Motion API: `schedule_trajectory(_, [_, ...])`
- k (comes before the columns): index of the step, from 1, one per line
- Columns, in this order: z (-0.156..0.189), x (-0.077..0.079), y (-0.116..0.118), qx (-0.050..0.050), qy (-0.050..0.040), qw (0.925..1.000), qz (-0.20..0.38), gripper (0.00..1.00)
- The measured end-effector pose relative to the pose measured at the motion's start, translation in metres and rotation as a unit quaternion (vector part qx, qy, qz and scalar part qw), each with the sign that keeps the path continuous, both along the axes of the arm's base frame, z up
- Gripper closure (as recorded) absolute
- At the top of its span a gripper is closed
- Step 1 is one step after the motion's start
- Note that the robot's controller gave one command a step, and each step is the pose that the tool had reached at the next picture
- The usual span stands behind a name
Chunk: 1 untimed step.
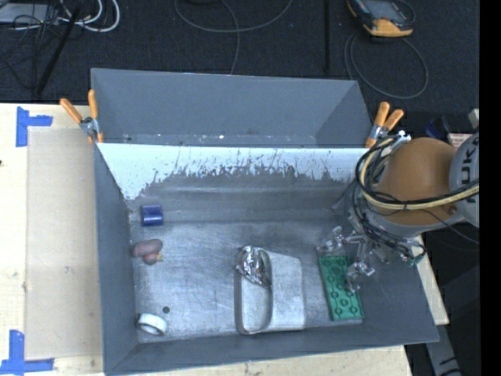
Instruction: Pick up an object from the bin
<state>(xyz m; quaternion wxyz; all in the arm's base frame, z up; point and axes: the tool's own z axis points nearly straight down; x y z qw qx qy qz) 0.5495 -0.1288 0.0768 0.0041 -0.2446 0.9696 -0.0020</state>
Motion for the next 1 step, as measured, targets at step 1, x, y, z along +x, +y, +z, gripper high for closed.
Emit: schedule_trajectory(1, [0.166,-0.0042,0.0192,0.0,0.0006,0.9946,0.103,1.0])
